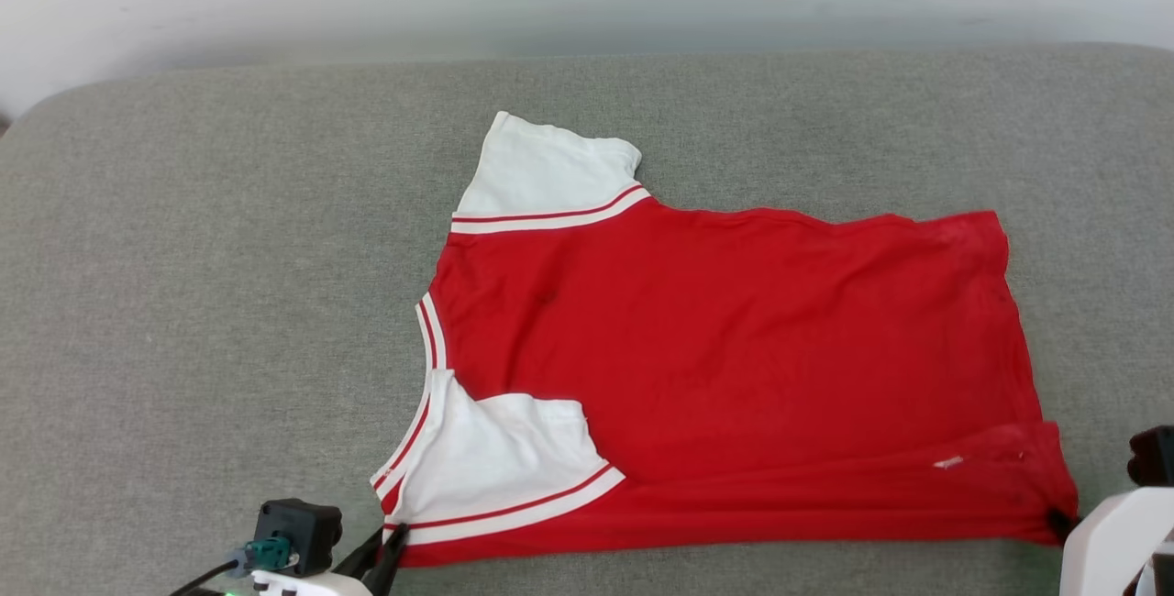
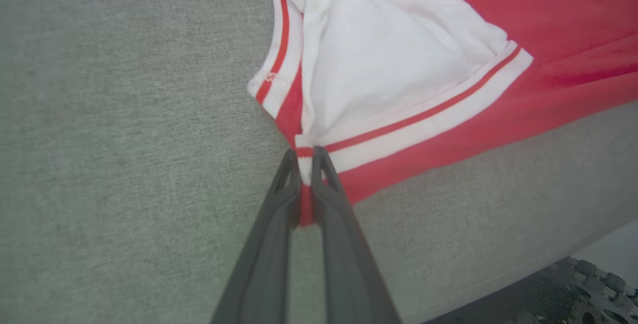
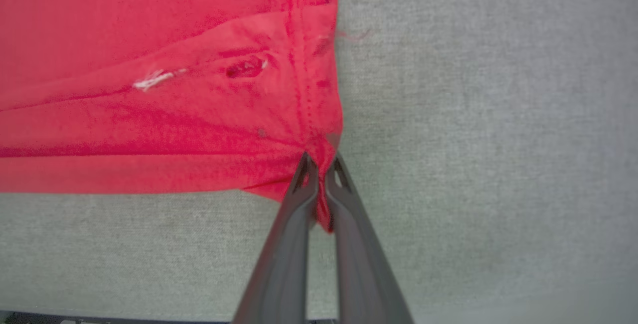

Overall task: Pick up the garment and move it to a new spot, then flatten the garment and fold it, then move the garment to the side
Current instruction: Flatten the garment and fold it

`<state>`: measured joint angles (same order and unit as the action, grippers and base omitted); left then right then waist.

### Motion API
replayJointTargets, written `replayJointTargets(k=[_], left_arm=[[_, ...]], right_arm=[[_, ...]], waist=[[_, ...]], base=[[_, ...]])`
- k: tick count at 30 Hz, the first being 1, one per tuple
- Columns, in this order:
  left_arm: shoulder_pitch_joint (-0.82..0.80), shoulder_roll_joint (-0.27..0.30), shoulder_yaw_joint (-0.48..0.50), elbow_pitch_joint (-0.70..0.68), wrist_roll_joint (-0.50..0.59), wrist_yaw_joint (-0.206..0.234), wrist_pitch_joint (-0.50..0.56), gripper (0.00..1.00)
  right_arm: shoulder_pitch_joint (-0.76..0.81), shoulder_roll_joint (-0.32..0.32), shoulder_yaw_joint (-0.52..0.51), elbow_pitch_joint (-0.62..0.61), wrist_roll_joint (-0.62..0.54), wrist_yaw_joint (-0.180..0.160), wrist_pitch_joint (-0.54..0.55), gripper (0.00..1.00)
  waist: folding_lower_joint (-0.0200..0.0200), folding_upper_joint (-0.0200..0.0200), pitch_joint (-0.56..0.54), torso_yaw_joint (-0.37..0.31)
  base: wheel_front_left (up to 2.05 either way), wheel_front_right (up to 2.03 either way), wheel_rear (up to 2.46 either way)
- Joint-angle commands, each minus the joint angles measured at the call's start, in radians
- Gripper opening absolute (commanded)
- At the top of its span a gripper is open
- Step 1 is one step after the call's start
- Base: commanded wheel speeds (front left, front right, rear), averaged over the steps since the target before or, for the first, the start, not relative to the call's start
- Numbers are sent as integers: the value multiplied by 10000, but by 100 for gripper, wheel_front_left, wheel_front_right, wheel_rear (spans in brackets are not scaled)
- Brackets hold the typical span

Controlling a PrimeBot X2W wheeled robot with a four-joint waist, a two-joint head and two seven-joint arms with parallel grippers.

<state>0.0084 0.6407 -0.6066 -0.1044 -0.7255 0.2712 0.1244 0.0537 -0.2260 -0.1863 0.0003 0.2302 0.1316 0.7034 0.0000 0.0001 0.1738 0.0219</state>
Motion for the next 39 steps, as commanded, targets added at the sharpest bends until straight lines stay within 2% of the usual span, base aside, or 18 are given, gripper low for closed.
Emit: replayJointTargets(k=[1,9,10,11,12,18,23,29,31,35,39], left_arm=[[91,19,-39,71,41,69,28,0],[-152,-325,-368,684,-122,-320,127,0],[-179,-363,-381,763,-136,-370,97,5],[-222,-389,-369,851,-126,-396,34,47],[-277,-394,-357,935,-71,-389,-26,100],[-419,-520,-185,1137,-51,-459,-531,100],[-648,-486,118,1034,333,-533,-1662,100],[-825,-605,688,829,735,-564,-3378,100],[-937,-555,945,760,1220,-291,-3690,100],[-872,-1014,1609,276,1517,-145,-3892,100],[-679,-1432,2349,-308,1895,-495,-3907,100]], right_arm=[[283,44,-91,-138,66,-18,147,0],[493,121,27,206,-106,-18,192,0],[467,117,45,269,-152,-18,129,20],[407,153,45,315,-185,-18,29,100],[329,221,52,349,-172,-18,-84,100],[67,214,204,245,-78,-14,-452,100],[-203,55,241,-277,25,-14,-1112,100],[-680,-50,534,-908,36,-12,-2740,100],[-764,59,761,-1027,340,-12,-3332,100],[-828,-23,938,-1131,643,-12,-4962,100],[-753,59,1112,-1110,493,-12,-6304,100]], waist=[[0,-1,16,-35],[0,-1,58,-82],[0,-1,54,-83],[0,-1,50,-86],[0,-1,47,-92],[0,-1,-82,-110],[0,-1,-316,-134],[0,-1,-564,-209],[0,-1,-608,-236],[0,-1,-610,-254],[0,-1,-499,-354]], base=[[0,0,0],[0,0,0],[0,0,0],[0,0,0],[0,0,0],[0,0,0],[0,0,0],[0,0,0],[0,0,0],[0,0,0],[0,0,0]])
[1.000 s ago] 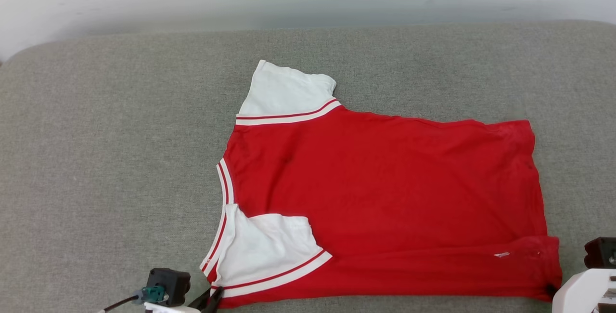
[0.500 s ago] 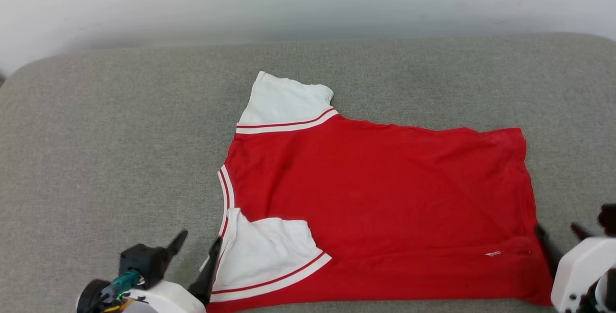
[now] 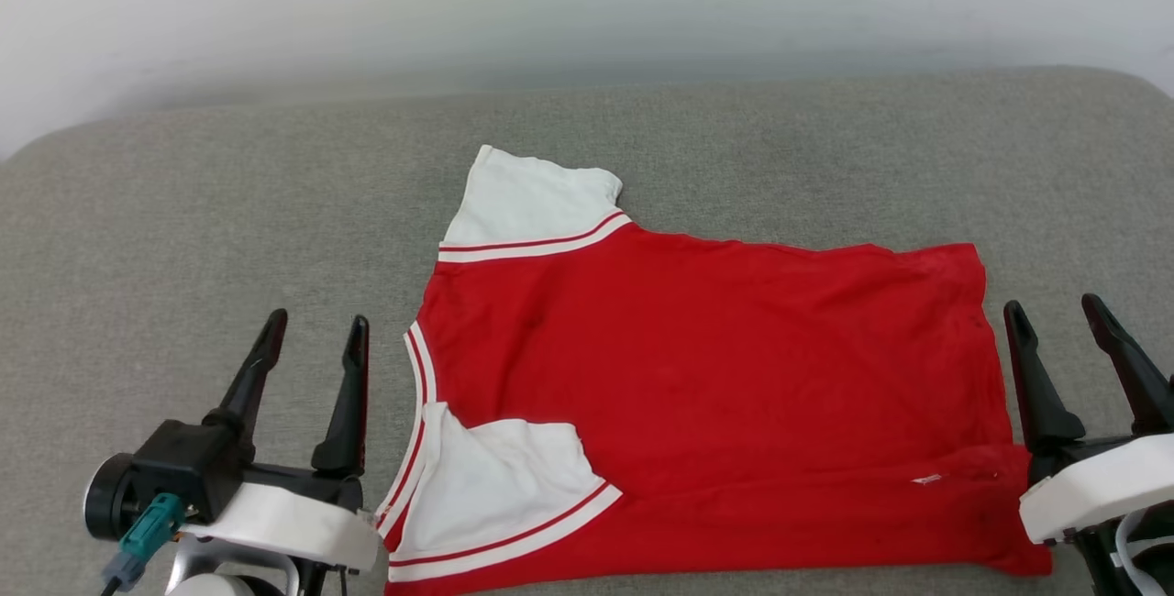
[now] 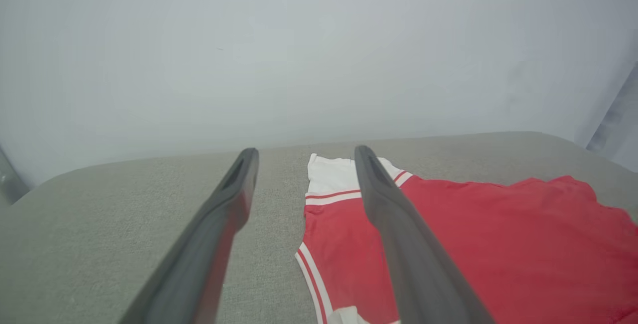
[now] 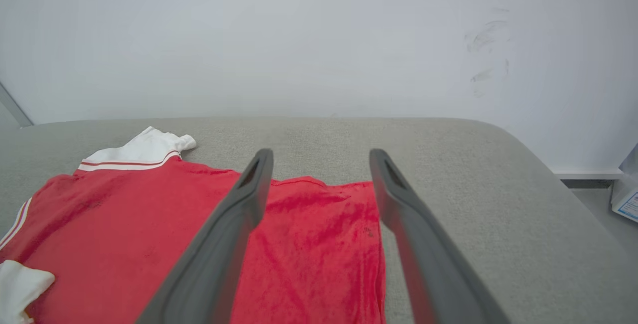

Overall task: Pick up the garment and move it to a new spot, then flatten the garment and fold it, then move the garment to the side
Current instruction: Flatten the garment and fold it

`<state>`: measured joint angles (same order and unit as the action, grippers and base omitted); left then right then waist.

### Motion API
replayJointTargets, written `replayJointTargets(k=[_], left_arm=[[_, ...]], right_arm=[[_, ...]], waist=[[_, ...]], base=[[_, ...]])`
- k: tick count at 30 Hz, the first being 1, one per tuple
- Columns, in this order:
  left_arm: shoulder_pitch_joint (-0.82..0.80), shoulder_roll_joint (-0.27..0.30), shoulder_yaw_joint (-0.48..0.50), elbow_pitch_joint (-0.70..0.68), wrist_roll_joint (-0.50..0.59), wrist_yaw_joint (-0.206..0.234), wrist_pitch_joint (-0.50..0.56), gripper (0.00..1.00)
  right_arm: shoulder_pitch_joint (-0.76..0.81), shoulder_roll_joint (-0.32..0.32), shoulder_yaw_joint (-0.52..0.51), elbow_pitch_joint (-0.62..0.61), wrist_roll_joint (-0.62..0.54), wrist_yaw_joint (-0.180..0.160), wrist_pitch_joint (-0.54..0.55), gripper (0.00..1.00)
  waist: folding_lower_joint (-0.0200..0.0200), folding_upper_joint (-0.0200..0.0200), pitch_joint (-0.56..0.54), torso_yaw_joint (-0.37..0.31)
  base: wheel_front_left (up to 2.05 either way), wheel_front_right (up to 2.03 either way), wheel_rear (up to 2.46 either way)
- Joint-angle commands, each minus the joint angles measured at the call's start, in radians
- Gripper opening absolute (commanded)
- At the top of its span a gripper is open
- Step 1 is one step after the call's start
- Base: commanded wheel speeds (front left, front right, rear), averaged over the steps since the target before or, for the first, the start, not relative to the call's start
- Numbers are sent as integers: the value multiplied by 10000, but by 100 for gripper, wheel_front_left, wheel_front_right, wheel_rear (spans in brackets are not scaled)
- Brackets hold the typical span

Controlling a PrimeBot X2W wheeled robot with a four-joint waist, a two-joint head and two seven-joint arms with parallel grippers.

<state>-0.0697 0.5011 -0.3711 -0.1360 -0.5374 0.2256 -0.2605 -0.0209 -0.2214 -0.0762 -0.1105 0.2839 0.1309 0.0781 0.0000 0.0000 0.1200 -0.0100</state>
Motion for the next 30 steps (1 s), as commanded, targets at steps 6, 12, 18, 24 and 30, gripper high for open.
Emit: replayJointTargets(k=[6,12,18,24,30], left_arm=[[-546,388,470,-68,98,-1115,-49,100],[-2456,1206,631,65,-245,-2055,1070,100],[-5069,2471,233,551,-869,-3272,3690,100],[-7639,3360,-568,1584,-2528,-3537,6987,100],[-9451,4066,-1364,2876,-3097,-3549,9971,100]], right_arm=[[-318,194,95,-15,-418,-4,-1054,100],[-746,353,240,-123,-701,-4,-1339,100],[-1197,707,443,-285,-930,-4,-1683,100],[-1329,1047,729,-559,-1096,-4,-1978,100],[-1509,1252,1027,-716,-1167,-4,-2114,100]], waist=[[0,0,586,-388],[0,0,1499,-956],[0,0,2576,-1637],[0,0,3523,-2248],[0,0,4081,-2792]], base=[[0,0,0],[0,0,0],[0,0,0],[0,0,0],[0,0,0]])
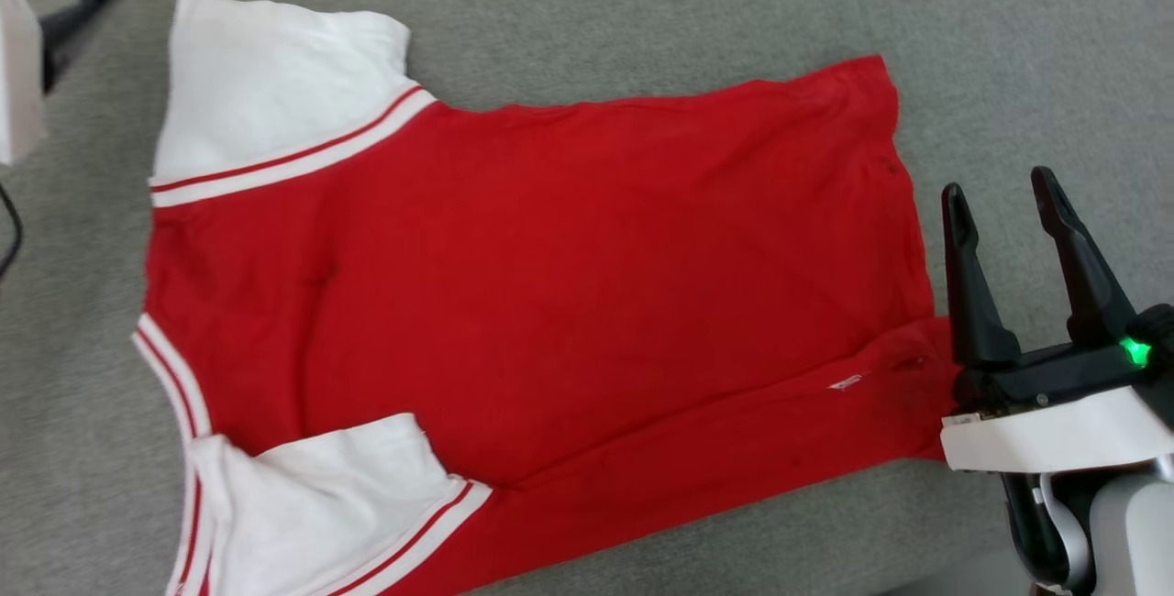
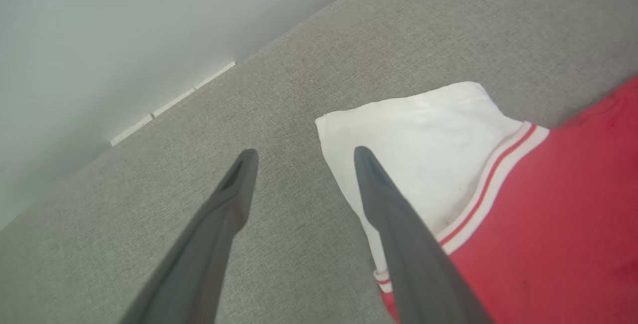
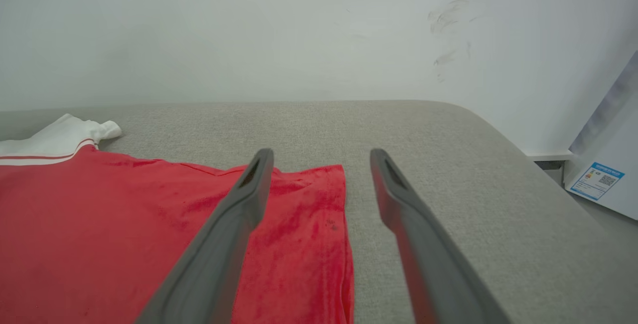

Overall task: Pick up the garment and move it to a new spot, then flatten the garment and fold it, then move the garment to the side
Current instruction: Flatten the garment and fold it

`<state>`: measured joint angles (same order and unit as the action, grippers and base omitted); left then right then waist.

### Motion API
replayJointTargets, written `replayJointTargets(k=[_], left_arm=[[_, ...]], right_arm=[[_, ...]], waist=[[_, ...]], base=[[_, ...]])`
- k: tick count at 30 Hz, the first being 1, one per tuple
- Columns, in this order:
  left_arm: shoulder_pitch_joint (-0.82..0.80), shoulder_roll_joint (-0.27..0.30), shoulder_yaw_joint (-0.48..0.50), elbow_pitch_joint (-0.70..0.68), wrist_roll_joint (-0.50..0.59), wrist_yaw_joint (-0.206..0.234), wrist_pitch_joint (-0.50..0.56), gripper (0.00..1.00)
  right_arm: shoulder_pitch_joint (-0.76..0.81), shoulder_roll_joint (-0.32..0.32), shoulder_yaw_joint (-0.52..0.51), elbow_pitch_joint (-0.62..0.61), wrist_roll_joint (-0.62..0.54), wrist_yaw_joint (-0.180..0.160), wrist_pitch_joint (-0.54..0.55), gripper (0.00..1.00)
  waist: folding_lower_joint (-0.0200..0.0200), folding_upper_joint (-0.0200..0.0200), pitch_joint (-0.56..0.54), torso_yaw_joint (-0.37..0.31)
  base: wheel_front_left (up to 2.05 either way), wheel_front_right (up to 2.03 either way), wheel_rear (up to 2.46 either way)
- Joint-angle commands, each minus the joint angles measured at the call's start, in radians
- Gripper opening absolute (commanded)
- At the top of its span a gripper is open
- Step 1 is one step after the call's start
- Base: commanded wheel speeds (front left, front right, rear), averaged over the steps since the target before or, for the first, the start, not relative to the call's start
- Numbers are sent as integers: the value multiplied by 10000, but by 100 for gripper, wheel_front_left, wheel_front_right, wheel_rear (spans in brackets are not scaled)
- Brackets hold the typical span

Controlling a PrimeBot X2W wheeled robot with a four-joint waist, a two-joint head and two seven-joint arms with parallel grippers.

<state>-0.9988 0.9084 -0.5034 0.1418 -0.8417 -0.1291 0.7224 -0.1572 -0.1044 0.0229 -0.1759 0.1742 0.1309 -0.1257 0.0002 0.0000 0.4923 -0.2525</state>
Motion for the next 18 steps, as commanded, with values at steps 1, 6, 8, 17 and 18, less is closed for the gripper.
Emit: replayJointTargets(k=[1,6,8,17,18], left_arm=[[-383,-7,-111,394,-147,-2,527,100],[-1384,-347,-221,1551,-632,33,1813,100],[-1643,-510,-272,1938,-698,82,2095,100],[-2430,-804,-477,3380,-366,284,2349,100],[-2413,-844,-519,3510,-398,255,2402,100]], right_arm=[[-156,112,88,-44,-58,-4,-92,100],[-229,251,332,152,-81,-4,-239,100],[-292,284,410,240,-111,-4,-293,100],[-543,413,730,391,-64,-4,-467,100],[-537,413,746,389,-52,-4,-474,100]], waist=[[-2,0,427,-447],[-2,0,711,-695],[-2,0,837,-756],[-2,0,1365,-978],[-2,0,1397,-991]], base=[[0,0,0],[0,0,0],[0,0,0],[0,0,0],[0,0,0]])
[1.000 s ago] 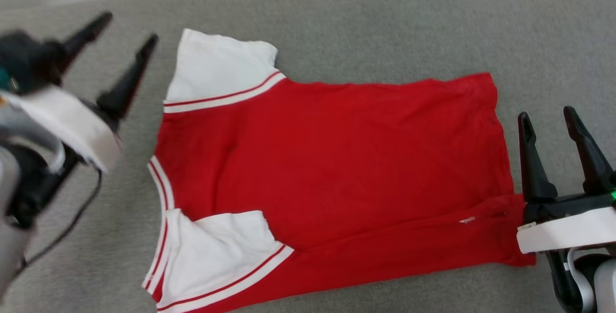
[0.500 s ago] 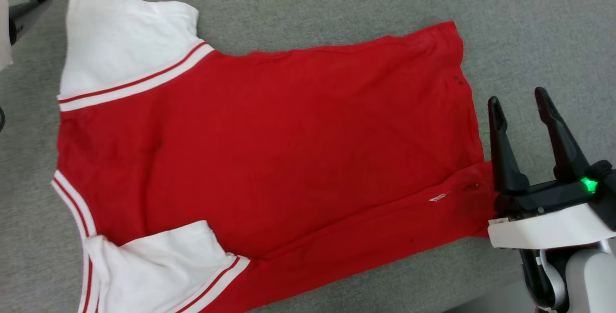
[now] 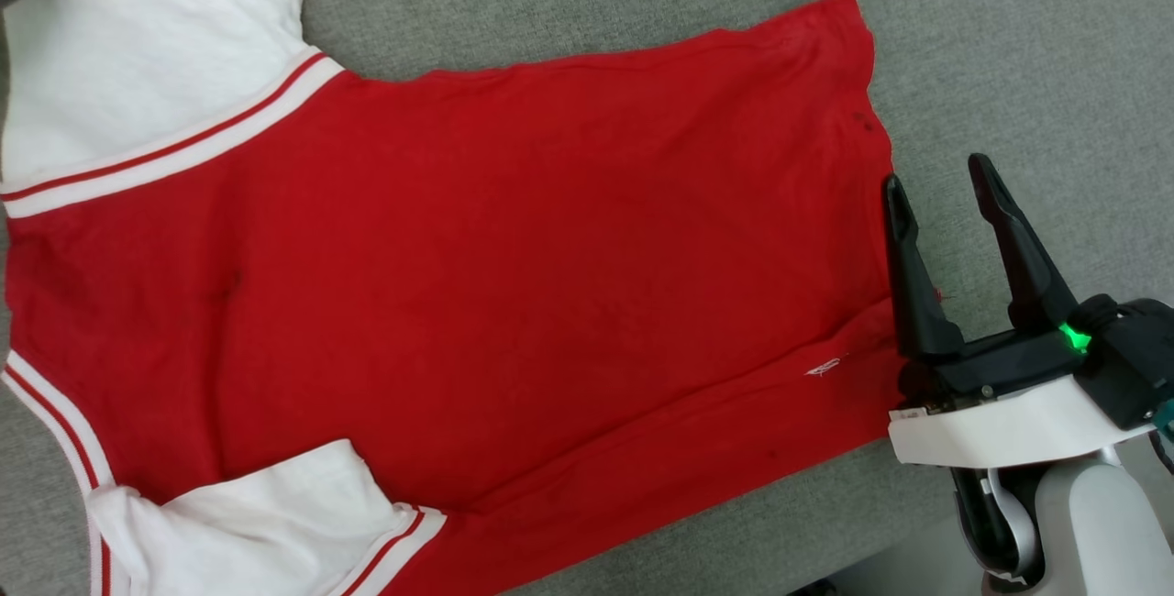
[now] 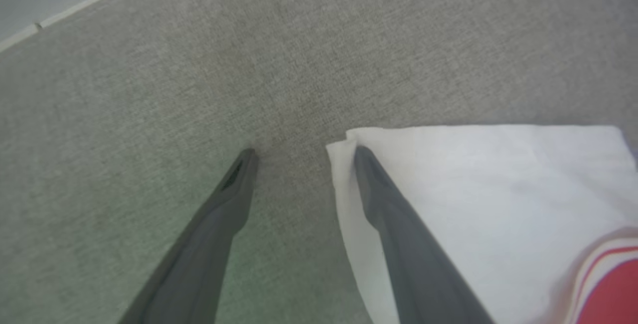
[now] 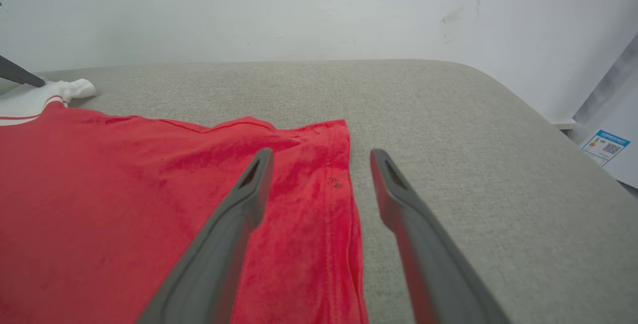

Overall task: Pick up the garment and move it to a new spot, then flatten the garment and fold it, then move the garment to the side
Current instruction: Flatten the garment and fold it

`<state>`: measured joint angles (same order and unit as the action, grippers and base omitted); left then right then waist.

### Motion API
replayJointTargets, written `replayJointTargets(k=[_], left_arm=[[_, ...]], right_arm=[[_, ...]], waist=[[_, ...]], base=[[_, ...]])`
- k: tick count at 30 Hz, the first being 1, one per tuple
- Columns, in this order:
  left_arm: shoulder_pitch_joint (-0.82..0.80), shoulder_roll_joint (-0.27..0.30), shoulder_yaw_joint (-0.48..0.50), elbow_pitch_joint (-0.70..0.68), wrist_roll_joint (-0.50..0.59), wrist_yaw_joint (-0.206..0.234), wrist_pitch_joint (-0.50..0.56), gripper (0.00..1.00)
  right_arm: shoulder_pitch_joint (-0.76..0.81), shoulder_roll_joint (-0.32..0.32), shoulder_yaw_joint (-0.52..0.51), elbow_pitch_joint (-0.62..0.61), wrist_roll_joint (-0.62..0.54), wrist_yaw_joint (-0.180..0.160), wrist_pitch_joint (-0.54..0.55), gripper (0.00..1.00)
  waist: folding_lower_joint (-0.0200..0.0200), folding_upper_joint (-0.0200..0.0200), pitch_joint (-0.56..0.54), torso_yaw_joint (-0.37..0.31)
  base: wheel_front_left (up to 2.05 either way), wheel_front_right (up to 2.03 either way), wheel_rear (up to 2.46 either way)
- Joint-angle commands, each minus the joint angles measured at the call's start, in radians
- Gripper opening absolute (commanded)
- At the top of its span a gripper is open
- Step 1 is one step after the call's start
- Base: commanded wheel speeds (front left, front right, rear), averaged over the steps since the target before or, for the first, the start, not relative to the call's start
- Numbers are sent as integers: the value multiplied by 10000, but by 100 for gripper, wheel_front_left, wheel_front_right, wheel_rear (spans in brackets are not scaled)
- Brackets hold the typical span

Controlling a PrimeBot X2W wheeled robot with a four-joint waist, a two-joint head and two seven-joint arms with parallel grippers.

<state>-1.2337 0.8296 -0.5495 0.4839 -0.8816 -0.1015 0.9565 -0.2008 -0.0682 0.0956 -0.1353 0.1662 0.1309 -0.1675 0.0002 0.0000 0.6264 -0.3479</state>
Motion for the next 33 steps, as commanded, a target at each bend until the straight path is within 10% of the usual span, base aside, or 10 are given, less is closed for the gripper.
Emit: replayJointTargets(k=[1,5,6,25,33], left_arm=[[-48,-107,-89,222,-53,-33,93,100],[246,-262,-406,557,-197,-133,427,91],[370,-332,-480,602,-332,-162,562,1],[858,-492,-828,-605,-887,-281,-2427,0],[1551,-40,-1568,-2281,-1228,-284,-3889,0]], right_arm=[[-103,54,24,-13,33,-4,-49,100],[-135,80,-37,53,-9,-4,0,100],[-143,86,-59,78,-23,-4,13,100],[-219,-288,-426,317,-446,-4,1115,100],[-766,-2033,-198,329,-576,-4,3929,100]], waist=[[-2,0,87,-45],[-2,0,157,-33],[-2,0,151,-22],[-2,0,-1375,725],[-2,0,-2314,1606]], base=[[0,0,0],[0,0,0],[0,0,0],[0,0,0],[0,0,0]])
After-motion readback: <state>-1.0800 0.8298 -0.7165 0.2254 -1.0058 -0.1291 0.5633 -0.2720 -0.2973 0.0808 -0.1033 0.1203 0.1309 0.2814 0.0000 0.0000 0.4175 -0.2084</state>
